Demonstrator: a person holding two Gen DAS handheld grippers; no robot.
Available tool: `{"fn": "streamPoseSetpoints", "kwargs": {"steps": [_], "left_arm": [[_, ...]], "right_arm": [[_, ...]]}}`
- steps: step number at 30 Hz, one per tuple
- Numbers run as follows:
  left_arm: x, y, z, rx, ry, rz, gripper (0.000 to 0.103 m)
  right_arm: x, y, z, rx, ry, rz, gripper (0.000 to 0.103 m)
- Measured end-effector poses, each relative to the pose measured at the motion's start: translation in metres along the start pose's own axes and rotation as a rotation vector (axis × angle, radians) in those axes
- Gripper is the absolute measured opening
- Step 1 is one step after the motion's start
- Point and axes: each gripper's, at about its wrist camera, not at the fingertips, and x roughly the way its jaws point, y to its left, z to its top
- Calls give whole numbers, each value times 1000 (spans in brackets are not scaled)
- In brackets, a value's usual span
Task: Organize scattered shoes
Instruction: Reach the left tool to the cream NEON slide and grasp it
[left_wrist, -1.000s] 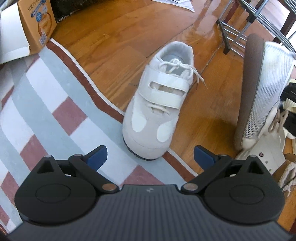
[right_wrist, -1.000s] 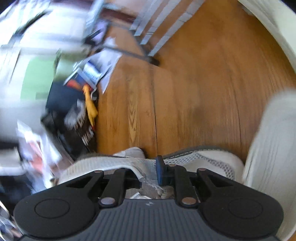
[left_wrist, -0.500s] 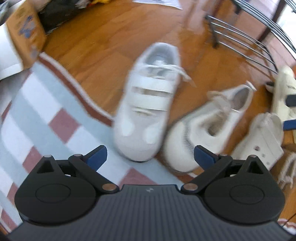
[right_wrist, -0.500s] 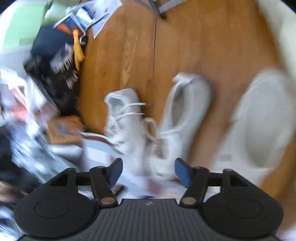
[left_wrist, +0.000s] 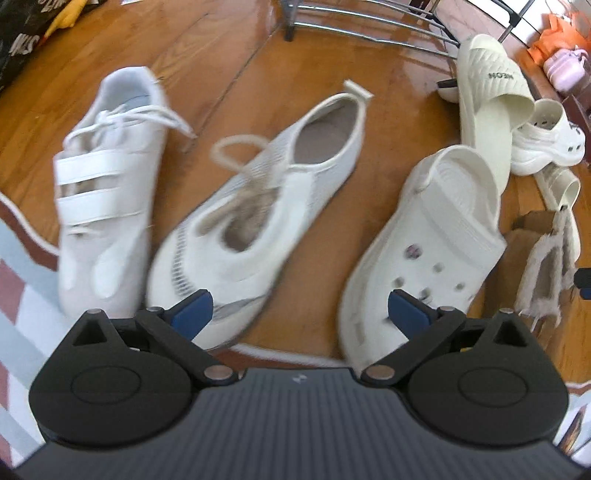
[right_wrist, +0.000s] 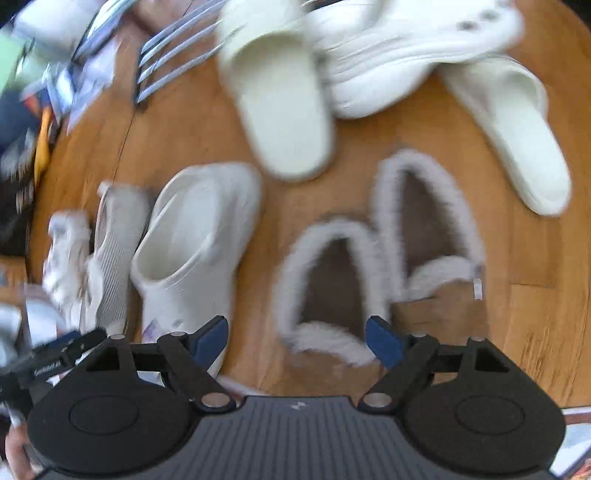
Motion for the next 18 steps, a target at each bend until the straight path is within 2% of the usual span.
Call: {"fn": "streamPoseSetpoints", "kwargs": {"steps": [2, 3, 6, 9, 10, 12, 13, 18], "left_arm": [[-1, -14, 5, 43, -7, 18, 103], [-1, -20, 7, 63, -10, 30, 103], [6, -32, 9, 105, 33, 43, 103], [8, -39, 9, 120, 52, 49, 103], [8, -41, 9, 124, 57, 51, 103], [9, -46, 9, 133, 65, 54, 103], [9, -49, 9, 137, 70, 55, 103], [11, -61, 8, 158, 92, 63, 103]], "right_arm": [[-4, -11, -13, -102, -157, -75, 82], [-4, -14, -18, -145, -202, -103, 82], [6, -16, -35, -319, -273, -117, 82], [26, -7, -38, -434, -264, -102, 80], [39, -2, -38, -476, -244, -118, 74], [63, 4, -37, -549, -168, -177, 45], [74, 6, -38, -583, -136, -204, 13], [62, -1, -38, -578, -97, -197, 13]]}}
